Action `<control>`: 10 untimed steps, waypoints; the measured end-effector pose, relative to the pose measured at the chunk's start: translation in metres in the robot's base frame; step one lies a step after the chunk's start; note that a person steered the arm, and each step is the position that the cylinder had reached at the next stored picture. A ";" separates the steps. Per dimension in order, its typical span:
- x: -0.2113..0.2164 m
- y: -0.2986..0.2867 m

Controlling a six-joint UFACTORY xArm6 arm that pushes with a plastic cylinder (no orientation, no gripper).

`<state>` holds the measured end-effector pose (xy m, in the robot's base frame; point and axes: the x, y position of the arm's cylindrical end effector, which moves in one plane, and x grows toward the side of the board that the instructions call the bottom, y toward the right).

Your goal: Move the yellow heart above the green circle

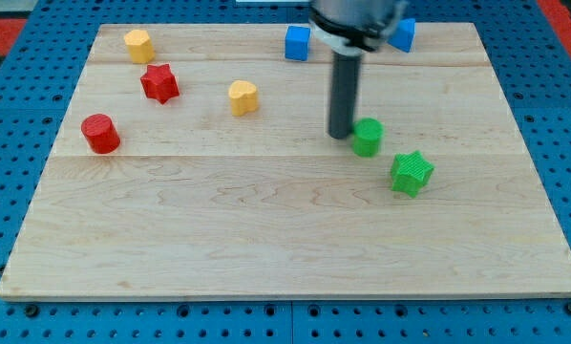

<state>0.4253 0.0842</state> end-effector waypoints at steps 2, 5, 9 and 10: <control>-0.019 -0.131; -0.109 -0.204; -0.078 -0.044; -0.078 0.010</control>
<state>0.3471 0.0939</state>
